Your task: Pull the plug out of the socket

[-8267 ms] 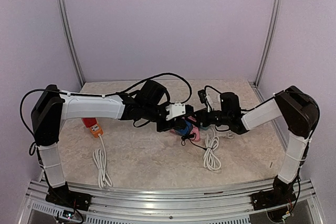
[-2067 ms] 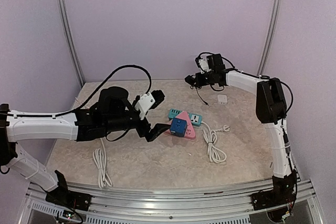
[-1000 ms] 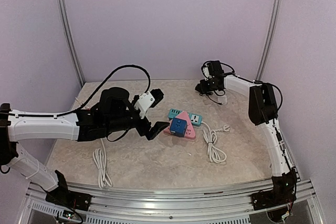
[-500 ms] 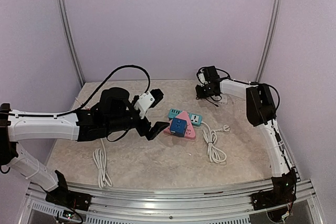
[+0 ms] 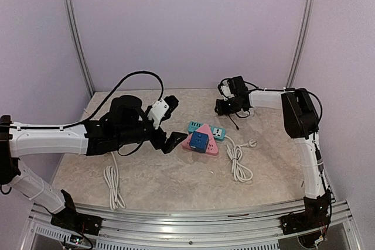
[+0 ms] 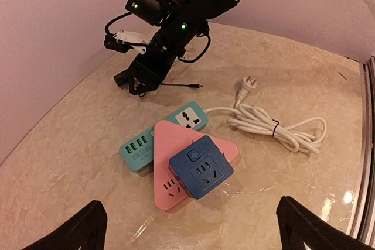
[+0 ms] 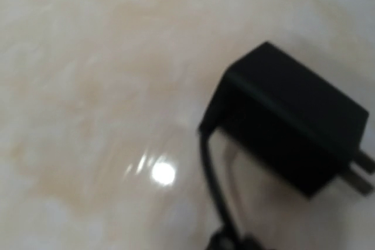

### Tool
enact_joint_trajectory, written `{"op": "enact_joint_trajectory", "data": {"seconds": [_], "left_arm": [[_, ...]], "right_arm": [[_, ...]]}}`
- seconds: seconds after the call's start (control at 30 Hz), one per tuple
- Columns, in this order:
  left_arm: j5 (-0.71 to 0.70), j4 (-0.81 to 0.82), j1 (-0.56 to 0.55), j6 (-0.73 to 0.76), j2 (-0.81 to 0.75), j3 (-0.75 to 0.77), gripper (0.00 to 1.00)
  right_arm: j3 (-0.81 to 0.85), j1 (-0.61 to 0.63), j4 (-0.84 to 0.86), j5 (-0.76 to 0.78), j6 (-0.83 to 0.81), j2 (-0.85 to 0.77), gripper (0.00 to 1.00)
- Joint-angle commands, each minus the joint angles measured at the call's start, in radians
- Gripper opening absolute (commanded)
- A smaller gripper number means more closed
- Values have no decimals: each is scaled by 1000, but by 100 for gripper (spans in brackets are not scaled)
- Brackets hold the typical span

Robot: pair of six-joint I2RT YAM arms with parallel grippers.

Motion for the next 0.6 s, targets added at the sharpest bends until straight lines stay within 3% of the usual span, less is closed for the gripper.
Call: {"op": "enact_joint_trajectory", "data": {"seconds": [0.0, 0.27, 0.57], "left_arm": [[66, 5, 47, -74, 10, -9, 99], [83, -37, 97, -206, 97, 57, 99], [-6, -128, 45, -315, 335, 266, 99]], "right_arm": [[-76, 6, 28, -47, 12, -149, 57], [-289, 6, 169, -159, 25, -344, 63], [-641, 8, 439, -261, 122, -505, 61]]}}
